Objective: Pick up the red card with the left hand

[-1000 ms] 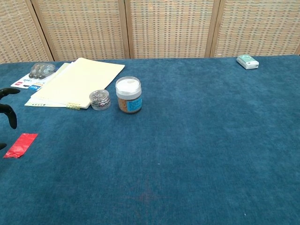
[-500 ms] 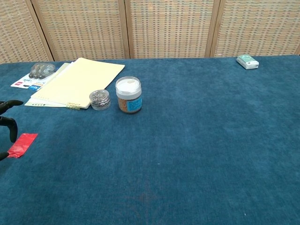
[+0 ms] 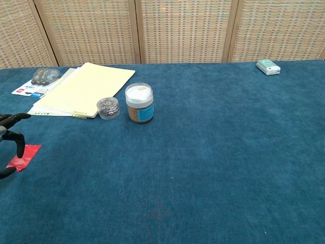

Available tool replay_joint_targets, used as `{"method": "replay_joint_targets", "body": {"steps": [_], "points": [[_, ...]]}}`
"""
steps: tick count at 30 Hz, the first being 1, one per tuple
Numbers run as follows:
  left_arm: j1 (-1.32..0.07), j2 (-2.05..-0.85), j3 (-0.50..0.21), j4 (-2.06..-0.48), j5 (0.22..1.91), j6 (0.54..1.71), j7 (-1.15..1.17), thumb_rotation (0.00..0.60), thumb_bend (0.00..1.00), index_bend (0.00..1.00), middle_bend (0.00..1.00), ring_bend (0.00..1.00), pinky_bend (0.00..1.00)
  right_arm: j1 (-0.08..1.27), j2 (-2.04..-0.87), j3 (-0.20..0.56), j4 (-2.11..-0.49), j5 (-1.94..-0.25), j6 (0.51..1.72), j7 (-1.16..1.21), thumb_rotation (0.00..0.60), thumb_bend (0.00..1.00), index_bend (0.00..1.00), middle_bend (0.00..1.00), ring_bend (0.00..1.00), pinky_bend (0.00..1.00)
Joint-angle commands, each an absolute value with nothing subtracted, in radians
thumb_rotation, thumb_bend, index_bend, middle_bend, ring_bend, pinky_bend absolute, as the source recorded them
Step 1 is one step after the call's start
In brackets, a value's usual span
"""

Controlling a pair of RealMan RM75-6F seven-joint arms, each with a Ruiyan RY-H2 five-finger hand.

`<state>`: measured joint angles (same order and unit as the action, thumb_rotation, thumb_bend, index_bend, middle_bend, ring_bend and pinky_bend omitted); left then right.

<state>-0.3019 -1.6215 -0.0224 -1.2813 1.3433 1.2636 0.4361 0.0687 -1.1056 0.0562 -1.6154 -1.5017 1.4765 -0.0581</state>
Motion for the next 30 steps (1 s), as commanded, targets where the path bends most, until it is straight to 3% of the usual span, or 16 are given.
{"method": "replay_joint_targets", "body": {"steps": [1,30], "points": [[-0.304,-1.628,-0.024,-1.279,1.344,1.260,0.439,0.600,0.33,0.51,0.00,0.00,0.00,0.069,-1.105,0.056,-1.615,-1.501,1.476,-0.058,0.600,0.08,0.00,0.00,0.00,0.00],[-0.306,-1.656,-0.031,-1.248,1.331,1.235,0.462,0.600,0.33,0.52,0.00,0.00,0.00,0.067,-1.104,0.056,-1.614,-1.503,1.479,-0.049,0.600,0.08,0.00,0.00,0.00,0.00]]}}
